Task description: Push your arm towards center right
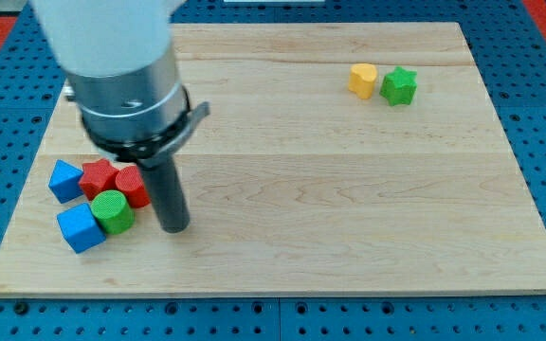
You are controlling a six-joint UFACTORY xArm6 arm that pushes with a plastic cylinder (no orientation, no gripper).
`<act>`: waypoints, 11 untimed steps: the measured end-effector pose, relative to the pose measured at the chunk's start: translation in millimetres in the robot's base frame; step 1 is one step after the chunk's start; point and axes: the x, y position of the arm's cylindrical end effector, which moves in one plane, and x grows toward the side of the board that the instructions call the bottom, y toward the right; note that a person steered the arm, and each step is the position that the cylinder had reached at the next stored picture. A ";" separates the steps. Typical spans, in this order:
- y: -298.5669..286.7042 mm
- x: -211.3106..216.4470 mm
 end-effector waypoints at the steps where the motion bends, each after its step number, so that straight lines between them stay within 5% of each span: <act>1: -16.1 9.3; 5: -57.9 19.1; 9: -98.5 -26.0; 11: -45.2 -65.1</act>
